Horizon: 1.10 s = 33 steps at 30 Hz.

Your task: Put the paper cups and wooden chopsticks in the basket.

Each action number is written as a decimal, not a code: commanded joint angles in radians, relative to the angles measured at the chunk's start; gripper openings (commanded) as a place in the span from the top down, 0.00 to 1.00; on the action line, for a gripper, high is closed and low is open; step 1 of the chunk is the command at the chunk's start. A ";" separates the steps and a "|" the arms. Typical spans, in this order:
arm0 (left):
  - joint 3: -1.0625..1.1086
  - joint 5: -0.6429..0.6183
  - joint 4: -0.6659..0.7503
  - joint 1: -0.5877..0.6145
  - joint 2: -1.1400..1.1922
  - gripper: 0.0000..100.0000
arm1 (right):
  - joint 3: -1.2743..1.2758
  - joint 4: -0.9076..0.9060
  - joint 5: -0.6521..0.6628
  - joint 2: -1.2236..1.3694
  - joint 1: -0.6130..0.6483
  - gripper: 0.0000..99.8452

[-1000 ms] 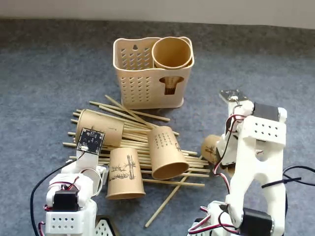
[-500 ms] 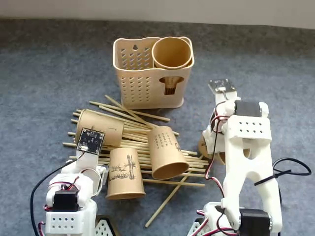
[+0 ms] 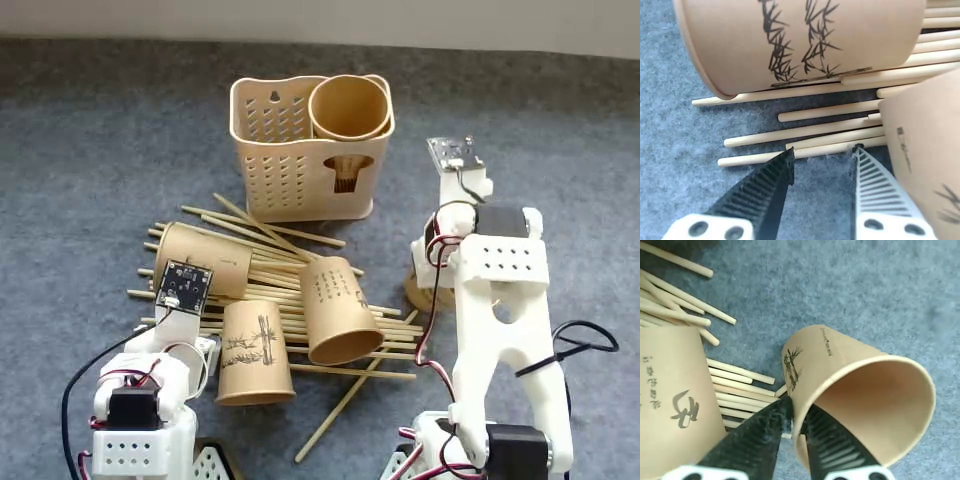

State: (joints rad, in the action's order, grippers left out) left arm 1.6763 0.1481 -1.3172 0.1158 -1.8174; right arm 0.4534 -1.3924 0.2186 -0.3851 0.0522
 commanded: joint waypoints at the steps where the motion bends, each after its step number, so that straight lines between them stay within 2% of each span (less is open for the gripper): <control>1: 0.019 0.003 -0.003 -0.013 -0.005 0.81 | -0.047 0.010 -0.038 -0.015 0.005 0.98; 11: 0.019 0.003 -0.003 -0.013 -0.005 0.81 | -0.050 -0.119 -0.029 -0.203 0.007 0.99; 14: 0.019 0.003 -0.003 -0.013 -0.005 0.81 | -0.051 -0.133 0.021 -0.239 0.007 0.99; 19: 0.019 0.003 -0.003 -0.013 -0.005 0.81 | -0.051 -0.136 0.028 -0.266 0.041 0.99; 26: 0.019 0.003 -0.003 -0.013 -0.005 0.81 | -0.067 -0.134 0.028 -0.275 0.157 0.99; 33: 0.019 0.003 -0.003 -0.013 -0.005 0.81 | -0.185 -0.136 0.028 -0.271 0.170 0.99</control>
State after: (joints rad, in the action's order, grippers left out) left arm 1.6763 0.1481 -1.3172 0.1158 -1.8174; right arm 0.3460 -1.5213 0.2371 -0.6322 0.2056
